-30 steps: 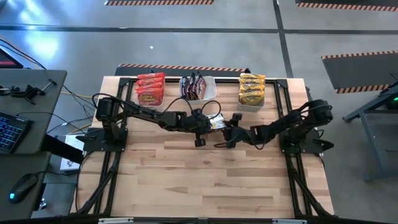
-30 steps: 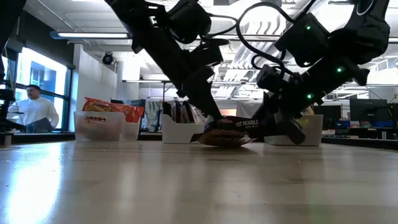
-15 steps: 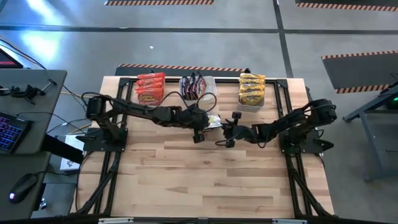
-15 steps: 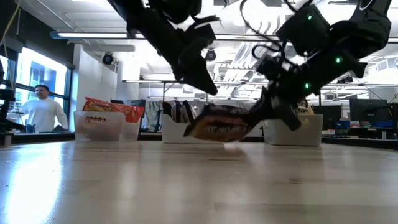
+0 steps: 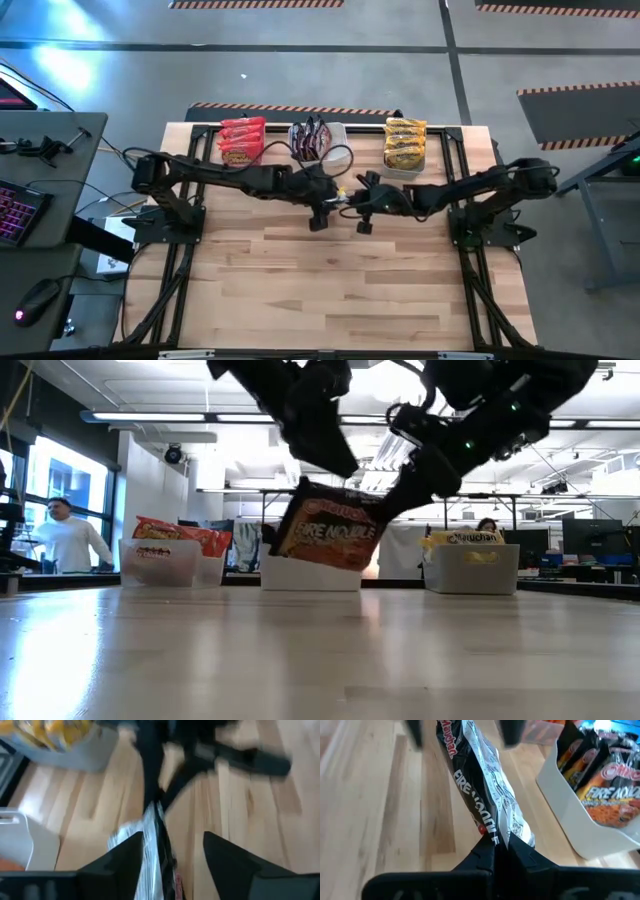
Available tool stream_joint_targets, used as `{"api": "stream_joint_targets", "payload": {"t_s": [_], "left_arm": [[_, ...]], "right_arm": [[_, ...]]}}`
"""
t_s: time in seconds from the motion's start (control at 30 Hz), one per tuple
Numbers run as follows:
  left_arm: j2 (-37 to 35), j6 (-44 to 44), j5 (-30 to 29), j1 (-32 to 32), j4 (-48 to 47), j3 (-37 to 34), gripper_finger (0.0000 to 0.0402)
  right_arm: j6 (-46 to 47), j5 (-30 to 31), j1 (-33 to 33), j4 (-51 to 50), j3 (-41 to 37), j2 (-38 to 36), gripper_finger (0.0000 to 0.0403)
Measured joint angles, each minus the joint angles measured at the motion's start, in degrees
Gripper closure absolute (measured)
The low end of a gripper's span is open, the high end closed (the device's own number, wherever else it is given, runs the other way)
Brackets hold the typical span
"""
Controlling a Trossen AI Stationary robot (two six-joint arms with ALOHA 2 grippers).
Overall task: Sort Maruchan noodles
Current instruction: Put the black noodle pack into the white bin
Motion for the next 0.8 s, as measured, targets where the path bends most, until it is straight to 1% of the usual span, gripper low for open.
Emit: {"api": "stream_joint_targets", "payload": {"t_s": [0.07, 0.13, 0.2, 0.23, 0.27, 0.33, 0.37, 0.4, 0.47, 0.5, 0.57, 0.63, 0.73, 0.8], "left_arm": [[0.39, 0.66, -0.68, -0.29, -4.18, 1.24, 0.0189], [1.42, 0.51, -1.41, -0.37, -5.06, 2.69, 0.0176], [1.92, -0.05, -2.44, -0.30, -8.91, 3.24, 0.0167], [2.77, -0.05, -3.21, -0.32, -9.28, 3.69, 0.0163], [3.60, 0.25, -3.95, -0.43, -8.92, 4.10, 0.0161], [4.30, 1.18, -5.69, -0.59, -11.80, 4.16, 0.0159], [5.10, 2.05, -6.42, -0.81, -11.27, 4.64, 0.0158], [5.71, 3.17, -6.75, -0.98, -10.25, 5.03, 0.0158], [5.77, 4.69, -6.98, -1.00, -12.47, 5.07, 0.0159], [6.17, 5.03, -7.05, -1.02, -11.79, 5.25, 0.0161], [6.65, 5.24, -7.11, -0.99, -11.60, 5.78, 0.0171], [6.55, 5.26, -7.46, -0.93, -12.35, 6.16, 0.0191], [6.53, 5.27, -7.65, -0.42, -11.29, 6.36, 0.0236], [6.53, 5.28, -7.02, 0.14, -11.25, 6.36, 0.0272]], "right_arm": [[0.71, -0.61, -0.24, -0.54, 1.05, 0.01, 0.0401], [1.48, -1.13, -0.51, -0.56, 1.80, 0.03, 0.0402], [1.84, -1.94, -0.57, -0.92, 2.61, 0.03, 0.0402], [1.86, -2.58, -0.60, -0.93, 2.86, 0.03, 0.0402], [1.83, -2.80, -0.60, -1.08, 3.09, 0.03, 0.0402], [1.83, -3.01, -0.60, -1.04, 3.54, 0.03, 0.0402], [1.83, -3.05, -0.60, -0.85, 3.57, 0.03, 0.0402], [1.83, -3.03, -0.60, -0.89, 3.57, 0.03, 0.0402], [1.90, -3.08, -0.60, -1.05, 3.57, 0.05, 0.0402], [2.05, -3.05, -0.60, -1.24, 3.57, 0.05, 0.0402], [2.03, -3.05, -0.58, -1.41, 3.57, 0.05, 0.0402], [2.03, -2.99, -0.58, -1.22, 3.57, 0.05, 0.0402], [2.80, -2.44, -0.58, -0.44, 3.57, 0.05, 0.0399], [3.09, -1.42, -0.58, -0.41, 3.57, 0.05, 0.0389]]}}
